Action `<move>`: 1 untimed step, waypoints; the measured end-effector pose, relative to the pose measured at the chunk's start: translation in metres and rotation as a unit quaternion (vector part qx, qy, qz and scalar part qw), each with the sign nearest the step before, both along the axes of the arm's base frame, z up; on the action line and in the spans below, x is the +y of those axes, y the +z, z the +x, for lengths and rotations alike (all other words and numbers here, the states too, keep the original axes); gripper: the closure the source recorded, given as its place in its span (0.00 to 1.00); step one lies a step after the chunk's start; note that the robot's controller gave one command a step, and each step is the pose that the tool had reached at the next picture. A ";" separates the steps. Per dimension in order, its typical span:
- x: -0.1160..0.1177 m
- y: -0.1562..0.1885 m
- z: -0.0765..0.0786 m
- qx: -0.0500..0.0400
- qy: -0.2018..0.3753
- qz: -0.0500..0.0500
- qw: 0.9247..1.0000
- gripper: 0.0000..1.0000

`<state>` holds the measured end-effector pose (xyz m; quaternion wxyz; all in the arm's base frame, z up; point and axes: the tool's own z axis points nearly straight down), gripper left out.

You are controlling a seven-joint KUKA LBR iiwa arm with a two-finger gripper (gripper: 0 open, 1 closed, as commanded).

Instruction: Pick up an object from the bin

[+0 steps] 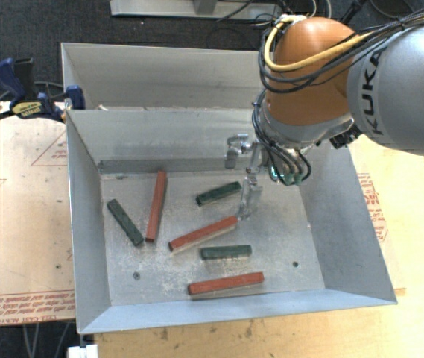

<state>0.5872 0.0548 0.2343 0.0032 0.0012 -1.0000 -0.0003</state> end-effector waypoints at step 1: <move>-0.038 0.049 0.003 -0.007 0.125 0.000 0.992 0.00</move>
Offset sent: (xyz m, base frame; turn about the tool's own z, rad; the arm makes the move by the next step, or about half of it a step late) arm 0.0015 -0.0368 0.0475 -0.2546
